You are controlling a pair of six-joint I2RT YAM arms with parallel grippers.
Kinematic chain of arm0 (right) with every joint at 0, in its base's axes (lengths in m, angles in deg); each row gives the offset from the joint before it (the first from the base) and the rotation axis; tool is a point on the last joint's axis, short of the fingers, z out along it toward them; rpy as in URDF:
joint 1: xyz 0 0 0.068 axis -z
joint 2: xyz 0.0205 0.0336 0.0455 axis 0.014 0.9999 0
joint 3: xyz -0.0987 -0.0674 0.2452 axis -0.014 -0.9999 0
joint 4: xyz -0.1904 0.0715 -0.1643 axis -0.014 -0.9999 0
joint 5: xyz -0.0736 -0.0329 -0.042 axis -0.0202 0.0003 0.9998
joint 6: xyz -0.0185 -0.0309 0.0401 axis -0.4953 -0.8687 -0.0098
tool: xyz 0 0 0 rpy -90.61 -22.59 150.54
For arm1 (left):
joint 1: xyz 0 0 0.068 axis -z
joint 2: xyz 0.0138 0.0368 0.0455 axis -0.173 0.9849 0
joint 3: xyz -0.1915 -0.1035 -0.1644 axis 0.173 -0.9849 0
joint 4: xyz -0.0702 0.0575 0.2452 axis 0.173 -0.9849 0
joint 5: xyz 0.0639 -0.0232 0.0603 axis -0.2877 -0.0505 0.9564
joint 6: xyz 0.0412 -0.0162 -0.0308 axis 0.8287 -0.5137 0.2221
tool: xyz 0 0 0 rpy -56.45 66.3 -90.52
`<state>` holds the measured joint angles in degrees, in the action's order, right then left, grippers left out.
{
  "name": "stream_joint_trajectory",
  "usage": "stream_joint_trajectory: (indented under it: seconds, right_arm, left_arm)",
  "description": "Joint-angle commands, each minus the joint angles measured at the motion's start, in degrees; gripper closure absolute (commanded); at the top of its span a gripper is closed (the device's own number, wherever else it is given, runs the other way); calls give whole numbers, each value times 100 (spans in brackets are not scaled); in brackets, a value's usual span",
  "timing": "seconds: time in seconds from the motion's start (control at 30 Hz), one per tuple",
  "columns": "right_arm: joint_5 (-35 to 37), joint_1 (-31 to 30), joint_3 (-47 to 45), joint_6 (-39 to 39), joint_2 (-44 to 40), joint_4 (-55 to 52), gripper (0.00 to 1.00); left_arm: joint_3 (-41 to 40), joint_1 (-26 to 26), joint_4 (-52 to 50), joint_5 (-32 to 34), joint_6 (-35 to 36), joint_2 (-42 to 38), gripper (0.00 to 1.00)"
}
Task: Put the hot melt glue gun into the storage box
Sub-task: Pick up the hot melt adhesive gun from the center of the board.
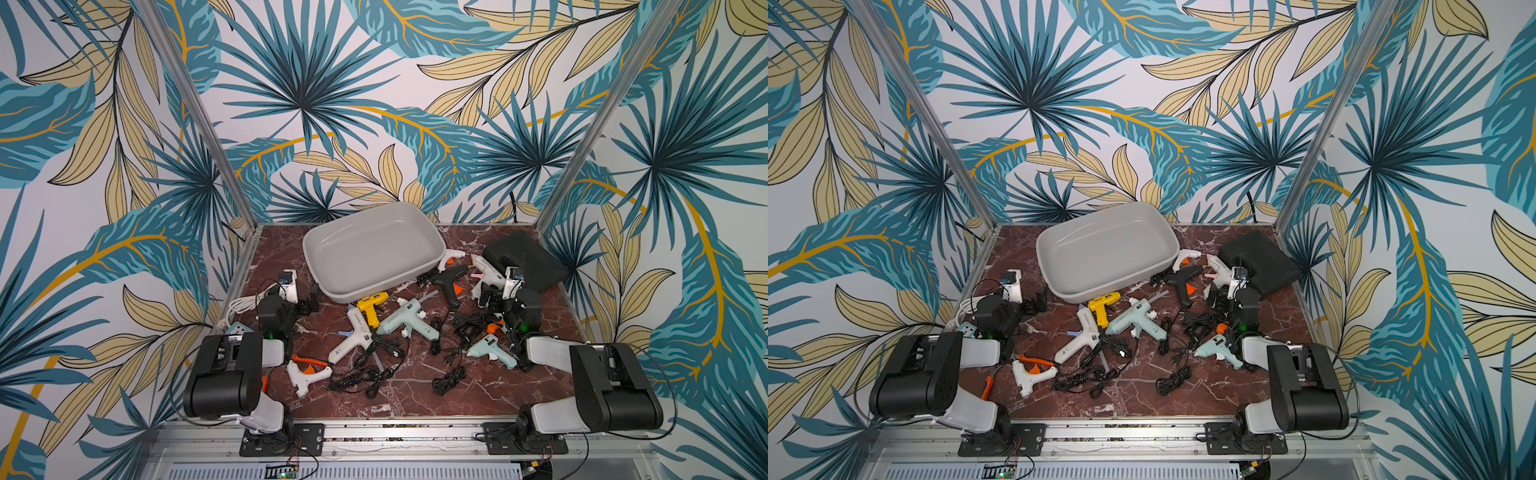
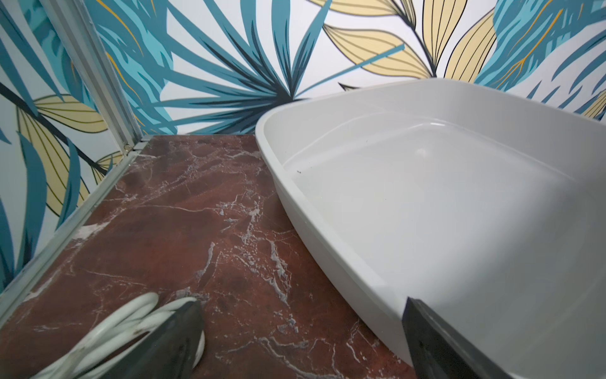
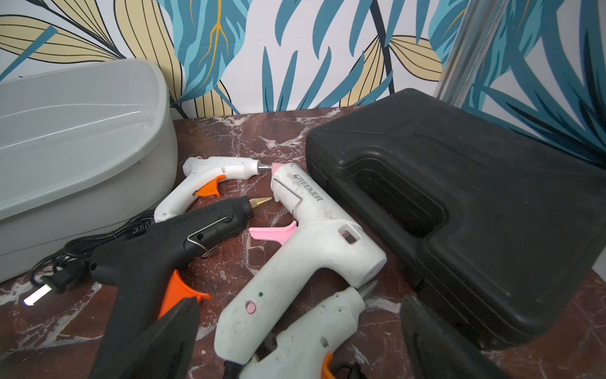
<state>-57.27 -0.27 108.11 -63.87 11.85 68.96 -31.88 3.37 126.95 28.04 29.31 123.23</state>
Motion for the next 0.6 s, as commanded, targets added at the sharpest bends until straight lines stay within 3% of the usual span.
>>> stream_joint_trajectory:
  seconds: [0.0, 0.33, 0.43, 0.57]
  right_arm:
    - [221, -19, 225, 225, -605, -927, 1]
    - [381, -132, 1285, 1470, -2063, -4065, 0]
    - [39, -191, 1775, 1804, -2032, -5235, 1]
    - [-486, -454, 1985, 2047, -1900, -5937, 0]
  left_arm:
    - [-60, -88, -353, 3, -153, -739, 0]
    - [387, -79, -2015, 512, -862, -2287, 0]
    - [574, -79, -2575, 960, -1433, -2584, 0]
    - [754, -79, -2969, 1090, -1907, -2864, 0]
